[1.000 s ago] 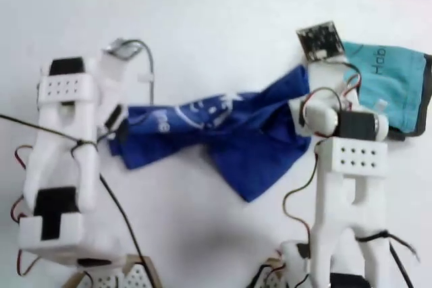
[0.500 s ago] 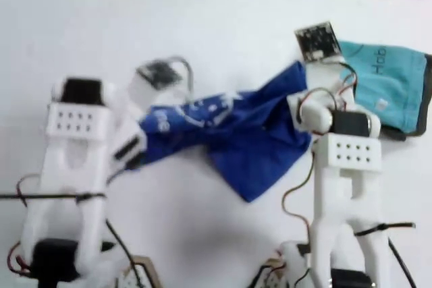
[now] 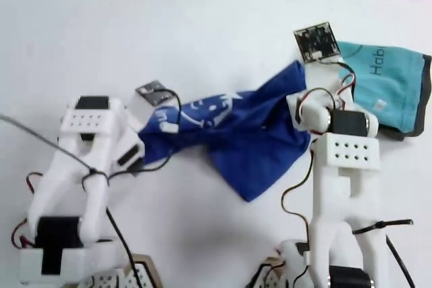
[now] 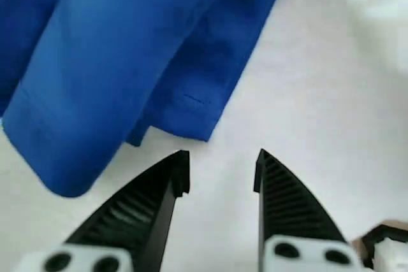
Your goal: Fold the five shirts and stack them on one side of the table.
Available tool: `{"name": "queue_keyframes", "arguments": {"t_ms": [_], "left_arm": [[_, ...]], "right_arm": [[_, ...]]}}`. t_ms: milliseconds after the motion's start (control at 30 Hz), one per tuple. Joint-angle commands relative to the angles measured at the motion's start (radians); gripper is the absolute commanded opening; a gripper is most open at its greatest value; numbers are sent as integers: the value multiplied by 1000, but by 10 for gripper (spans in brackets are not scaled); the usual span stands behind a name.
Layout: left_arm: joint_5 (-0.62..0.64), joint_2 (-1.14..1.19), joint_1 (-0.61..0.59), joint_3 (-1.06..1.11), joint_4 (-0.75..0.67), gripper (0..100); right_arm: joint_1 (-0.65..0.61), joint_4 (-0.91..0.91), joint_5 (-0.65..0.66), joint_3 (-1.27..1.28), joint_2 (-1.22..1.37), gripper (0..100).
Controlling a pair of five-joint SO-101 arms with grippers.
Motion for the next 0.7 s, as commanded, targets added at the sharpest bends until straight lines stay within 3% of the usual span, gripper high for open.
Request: {"name": "queue_keyframes", "arguments": {"t_ms": [0, 167, 667], "left_arm": [[37, 41, -9, -4, -71, 187], [71, 57, -8, -2, -140, 188], [72, 60, -8, 7, -146, 190]], "right_arm": [[7, -13, 6, -31, 2, 20], [7, 1, 5, -26, 2, 20], [7, 13, -2, -26, 2, 20]]}}
